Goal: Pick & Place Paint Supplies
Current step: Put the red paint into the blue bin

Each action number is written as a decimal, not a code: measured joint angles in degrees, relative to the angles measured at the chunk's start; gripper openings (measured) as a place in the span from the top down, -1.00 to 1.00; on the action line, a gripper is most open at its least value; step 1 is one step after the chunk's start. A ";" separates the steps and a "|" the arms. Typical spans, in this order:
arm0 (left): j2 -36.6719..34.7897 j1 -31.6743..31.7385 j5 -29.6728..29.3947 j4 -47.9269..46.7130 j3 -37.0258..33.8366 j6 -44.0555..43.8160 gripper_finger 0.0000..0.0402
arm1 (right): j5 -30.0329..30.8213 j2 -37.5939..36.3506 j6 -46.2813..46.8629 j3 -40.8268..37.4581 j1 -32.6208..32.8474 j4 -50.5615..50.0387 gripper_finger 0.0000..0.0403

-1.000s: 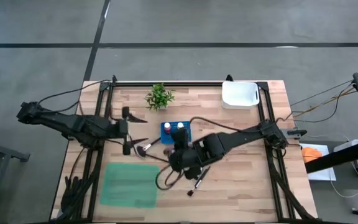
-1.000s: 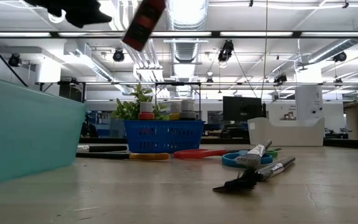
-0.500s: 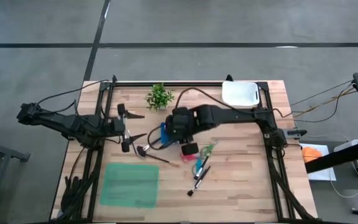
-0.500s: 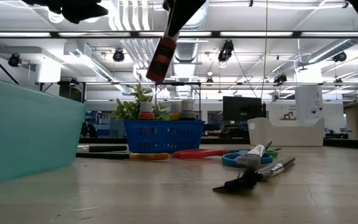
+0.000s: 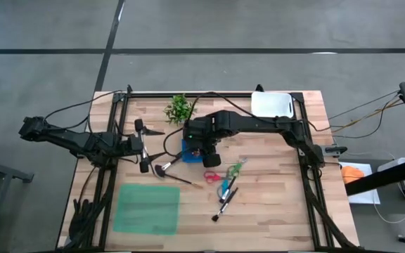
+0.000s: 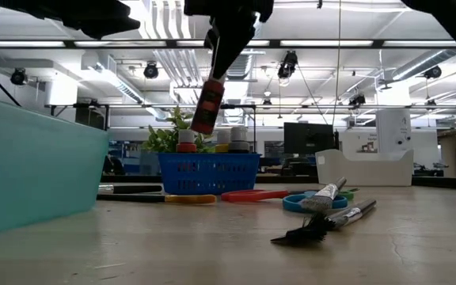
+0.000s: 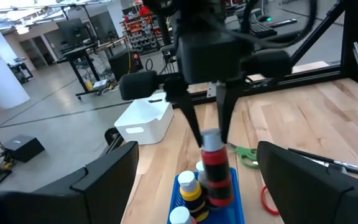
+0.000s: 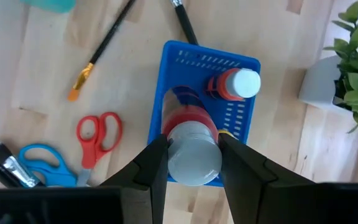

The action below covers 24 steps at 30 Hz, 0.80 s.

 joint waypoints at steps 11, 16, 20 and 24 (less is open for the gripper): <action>0.00 0.02 0.02 0.26 -0.23 -0.20 -0.68 | -0.94 3.34 -1.39 0.02 -0.87 0.51 0.45; 0.00 0.00 0.21 0.23 -0.28 -0.21 -0.68 | 0.65 4.68 -2.52 0.02 -1.33 0.53 0.45; 0.00 0.00 0.31 0.22 -0.28 -0.20 -0.68 | 0.69 5.35 -2.94 0.07 -1.74 0.66 0.45; 0.00 -0.02 0.66 0.21 -0.28 -0.22 -0.68 | 0.64 6.44 -3.66 0.07 -1.88 0.92 0.45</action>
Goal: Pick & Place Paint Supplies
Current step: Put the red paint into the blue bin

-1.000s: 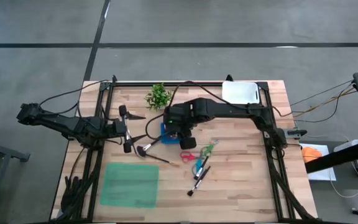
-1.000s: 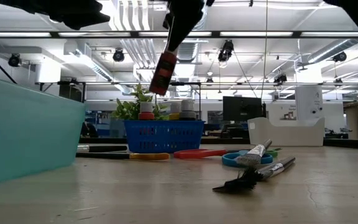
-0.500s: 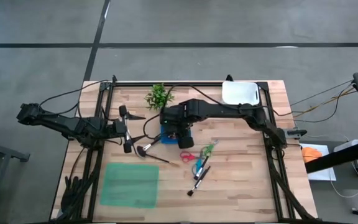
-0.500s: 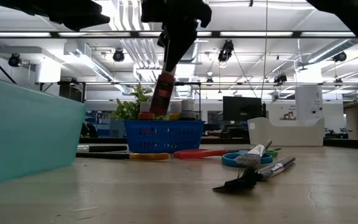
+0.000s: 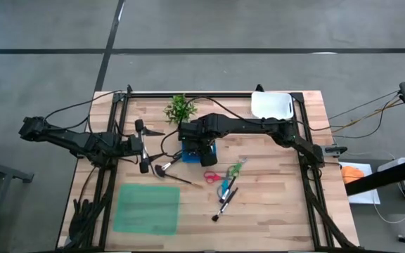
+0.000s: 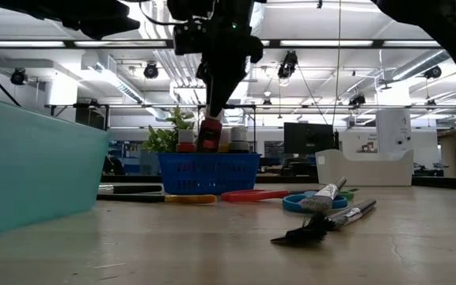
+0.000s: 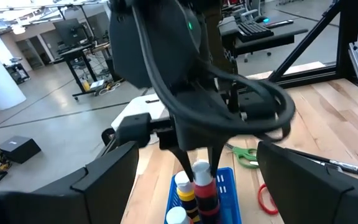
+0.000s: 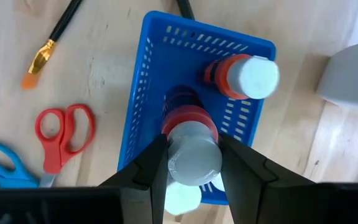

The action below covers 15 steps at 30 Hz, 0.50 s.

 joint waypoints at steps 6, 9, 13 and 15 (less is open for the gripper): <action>0.00 0.00 0.00 -0.17 -0.01 0.00 -0.68 | -0.11 1.41 -1.14 0.00 0.02 0.80 0.45; 0.00 0.00 0.00 -0.20 -0.04 0.00 -0.68 | -0.11 1.46 -1.34 0.00 -0.04 0.90 0.45; 0.00 0.00 0.02 -0.20 -0.04 -0.02 -0.68 | -0.15 1.46 -1.73 0.00 -0.04 1.03 0.45; 0.00 0.00 0.02 -0.20 -0.04 0.00 -0.68 | -0.27 1.46 -1.94 0.00 -0.04 1.08 0.45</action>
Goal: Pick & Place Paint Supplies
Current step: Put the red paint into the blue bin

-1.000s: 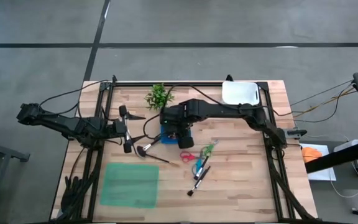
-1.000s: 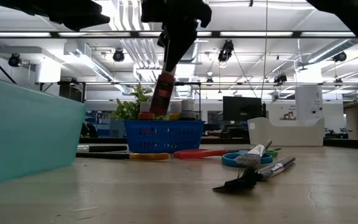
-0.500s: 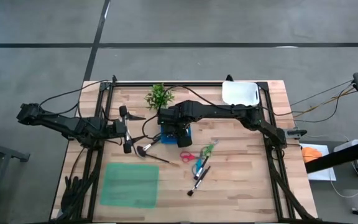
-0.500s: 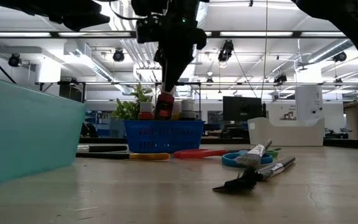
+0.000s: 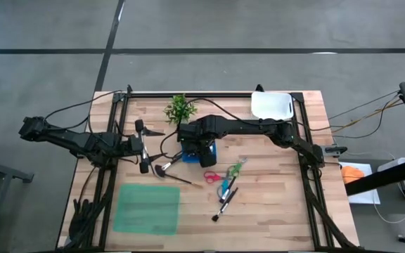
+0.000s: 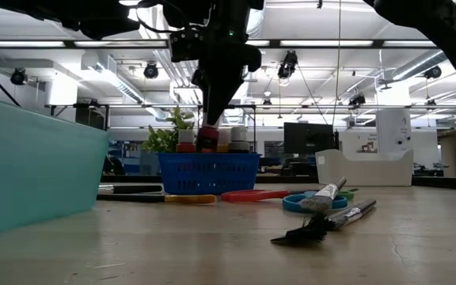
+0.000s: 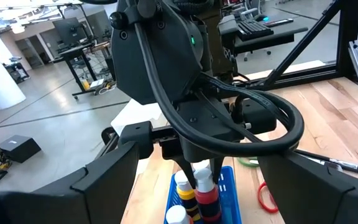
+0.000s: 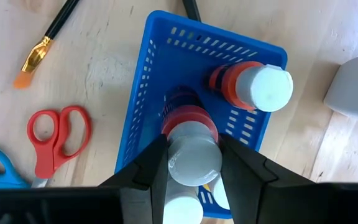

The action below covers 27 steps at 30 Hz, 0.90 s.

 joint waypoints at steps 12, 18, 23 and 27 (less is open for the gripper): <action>0.00 0.00 0.20 -0.16 -0.01 -0.02 -0.68 | -1.54 1.42 -0.89 -0.04 -0.14 0.69 0.45; 0.00 0.00 0.62 -0.13 -0.11 -0.02 -0.68 | -1.50 1.88 -1.96 -0.07 -0.17 0.64 0.45; 0.00 0.00 0.59 -0.04 -0.11 -0.02 -0.68 | -1.30 1.88 -1.61 0.02 -0.24 0.63 0.13; 0.00 0.00 0.57 0.00 -0.11 -0.02 -0.68 | -1.10 1.67 -1.01 0.04 -0.25 0.95 -0.13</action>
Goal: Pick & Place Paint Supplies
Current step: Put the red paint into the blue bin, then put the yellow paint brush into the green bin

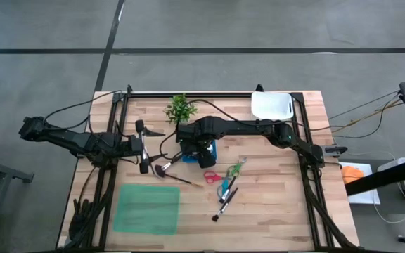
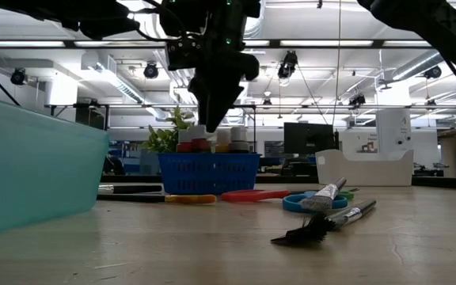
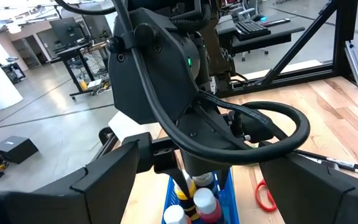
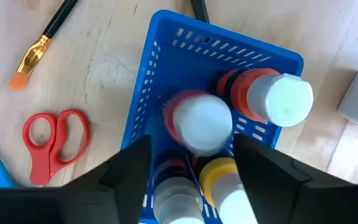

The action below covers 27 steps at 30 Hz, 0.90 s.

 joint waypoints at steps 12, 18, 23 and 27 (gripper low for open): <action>0.22 0.04 -0.15 0.00 -0.07 0.07 -0.68 | 2.96 -6.62 5.38 0.07 2.18 -0.30 -0.25; 0.68 0.01 -0.15 0.63 -0.17 -0.36 -0.68 | 2.77 -11.43 11.45 0.05 7.17 -1.24 -0.26; 3.21 0.00 0.90 2.12 -0.18 -1.46 -0.68 | 2.95 -14.09 16.90 -2.39 13.68 -1.57 -0.26; 7.44 -0.05 7.40 1.88 0.74 -2.63 -0.67 | 7.47 -16.62 21.91 -8.22 19.66 -1.52 -0.26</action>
